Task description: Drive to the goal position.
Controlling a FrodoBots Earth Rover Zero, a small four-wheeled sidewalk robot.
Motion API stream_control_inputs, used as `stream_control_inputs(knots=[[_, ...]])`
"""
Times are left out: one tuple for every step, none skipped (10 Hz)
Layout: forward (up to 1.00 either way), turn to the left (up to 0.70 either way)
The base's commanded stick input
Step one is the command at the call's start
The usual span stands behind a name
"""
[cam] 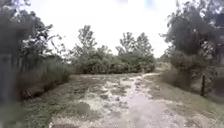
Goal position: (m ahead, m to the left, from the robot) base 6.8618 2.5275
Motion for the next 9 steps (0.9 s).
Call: stream_control_inputs(knots=[[1.00,-0.40],[1.00,-0.37],[1.00,-0.30],[1.00,-0.03],[1.00,0.00],[1.00,0.00],[1.00,0.00],[1.00,0.00],[1.00,0.00]])
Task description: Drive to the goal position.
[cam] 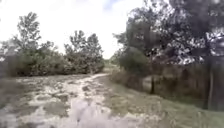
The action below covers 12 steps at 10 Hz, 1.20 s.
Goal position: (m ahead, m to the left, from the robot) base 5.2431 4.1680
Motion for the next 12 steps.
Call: stream_control_inputs(knots=[[1.00,0.00],[1.00,0.00],[1.00,0.00],[1.00,0.00],[1.00,0.00],[1.00,0.14],[1.00,0.40],[0.99,0.40],[0.99,0.40],[0.99,0.40],[0.98,0.39],[0.98,0.39]])
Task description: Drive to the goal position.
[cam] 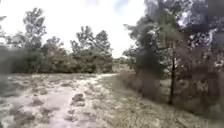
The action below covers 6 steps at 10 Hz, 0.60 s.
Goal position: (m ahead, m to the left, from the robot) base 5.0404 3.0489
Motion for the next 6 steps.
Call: stream_control_inputs(knots=[[0.97,0.39],[0.96,0.38],[0.94,0.37],[0.94,0.37],[0.95,0.38],[0.95,0.38]])
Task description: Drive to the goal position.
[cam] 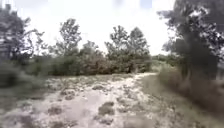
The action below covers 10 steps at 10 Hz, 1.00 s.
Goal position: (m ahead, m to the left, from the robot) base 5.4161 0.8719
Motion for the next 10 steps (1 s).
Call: stream_control_inputs(knots=[[0.95,0.38],[0.98,0.23],[1.00,0.00],[1.00,0.00],[1.00,0.00],[1.00,0.00],[0.99,0.00],[1.00,0.00],[1.00,0.00],[1.00,0.00]])
